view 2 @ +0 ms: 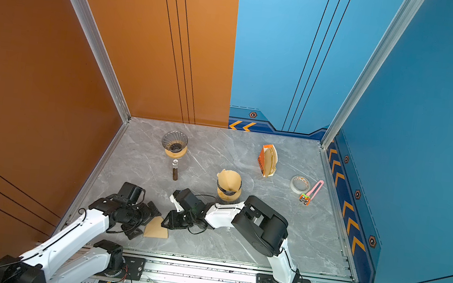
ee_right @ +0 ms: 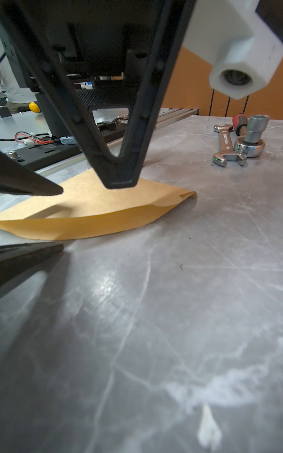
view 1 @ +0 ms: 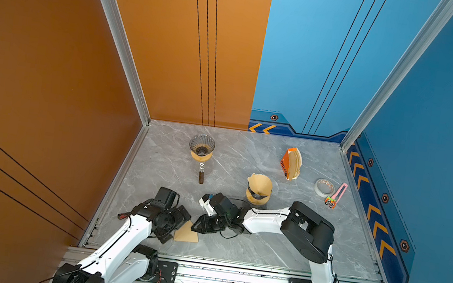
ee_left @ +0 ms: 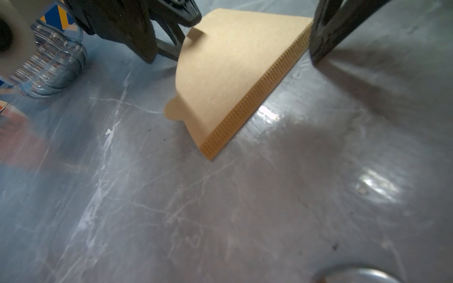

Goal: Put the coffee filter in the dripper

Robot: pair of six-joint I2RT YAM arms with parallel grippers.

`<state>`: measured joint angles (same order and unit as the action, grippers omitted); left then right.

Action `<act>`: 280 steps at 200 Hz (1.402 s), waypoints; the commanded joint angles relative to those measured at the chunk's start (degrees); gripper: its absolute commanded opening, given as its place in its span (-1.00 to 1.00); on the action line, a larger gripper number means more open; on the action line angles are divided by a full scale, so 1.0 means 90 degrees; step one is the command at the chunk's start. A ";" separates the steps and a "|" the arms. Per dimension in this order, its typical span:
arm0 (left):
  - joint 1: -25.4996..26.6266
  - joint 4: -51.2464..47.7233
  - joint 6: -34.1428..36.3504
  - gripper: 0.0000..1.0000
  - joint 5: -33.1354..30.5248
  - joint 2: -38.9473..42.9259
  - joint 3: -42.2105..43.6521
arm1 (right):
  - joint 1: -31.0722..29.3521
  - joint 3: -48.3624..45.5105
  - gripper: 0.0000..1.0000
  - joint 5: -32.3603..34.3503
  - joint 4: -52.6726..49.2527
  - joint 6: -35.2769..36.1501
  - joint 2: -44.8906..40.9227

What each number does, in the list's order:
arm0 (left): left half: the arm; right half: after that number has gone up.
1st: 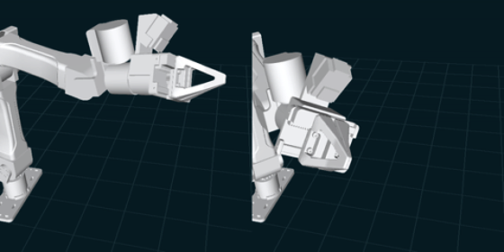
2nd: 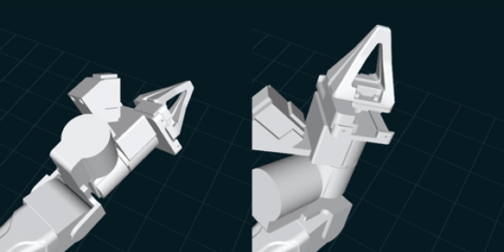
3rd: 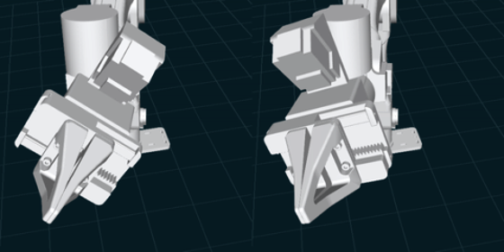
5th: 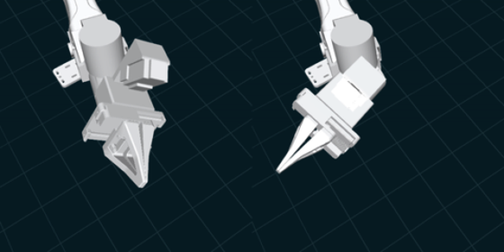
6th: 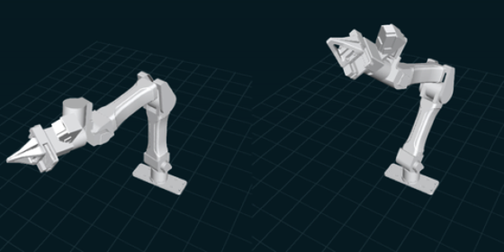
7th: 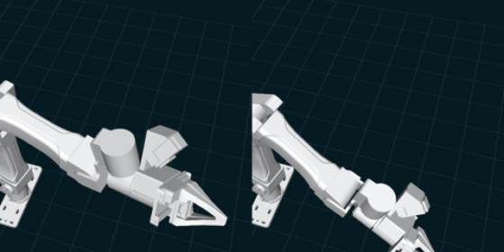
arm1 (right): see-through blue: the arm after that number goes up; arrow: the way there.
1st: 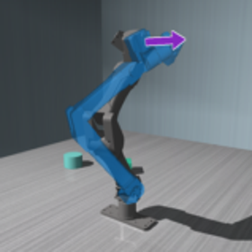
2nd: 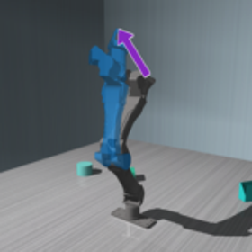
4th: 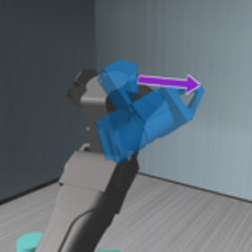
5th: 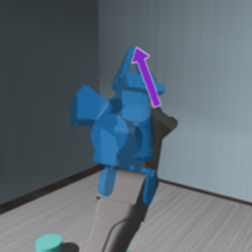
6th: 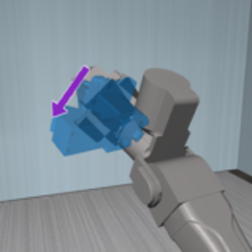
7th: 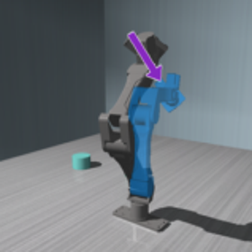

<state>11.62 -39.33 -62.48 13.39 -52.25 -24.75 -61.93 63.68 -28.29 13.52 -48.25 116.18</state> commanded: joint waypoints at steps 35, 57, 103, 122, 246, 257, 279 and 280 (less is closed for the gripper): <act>0.0134 0.0141 -0.0128 0.95 0.0104 -0.0079 0.0208 | -0.0068 0.0063 -0.49 -0.0175 0.0268 -0.0019 0.0079; 0.0154 0.0151 -0.0157 0.96 0.0097 -0.0074 0.0202 | -0.0072 0.0053 -0.51 -0.0250 0.0371 -0.0077 0.0108; 0.0194 0.0181 -0.0177 0.95 0.0087 -0.0093 0.0232 | -0.0083 -0.0012 -0.52 -0.0415 0.0692 -0.0192 0.0177; 0.0208 0.0190 -0.0196 0.96 0.0075 -0.0083 0.0241 | -0.0075 -0.0123 -0.55 -0.0524 0.1021 -0.0325 0.0163; 0.0242 0.0376 -0.0413 0.95 0.0212 -0.0006 0.0263 | -0.0218 -0.0196 -0.60 -0.0588 0.1614 -0.0682 0.0254; 0.0242 0.0376 -0.0437 0.95 0.0212 0.0007 0.0269 | -0.0237 -0.0195 -0.60 -0.0554 0.1616 -0.0711 0.0251; 0.0242 0.0397 -0.0513 0.95 0.0250 0.0089 0.0291 | -0.0255 -0.0171 -0.60 -0.0481 0.1575 -0.0742 0.0255; 0.0238 0.0401 -0.0516 0.95 0.0251 0.0096 0.0295 | -0.0256 -0.0171 -0.60 -0.0475 0.1570 -0.0742 0.0255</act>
<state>12.95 -37.21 -65.78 13.54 -51.88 -24.25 -63.77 62.13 -33.01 26.68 -54.04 117.36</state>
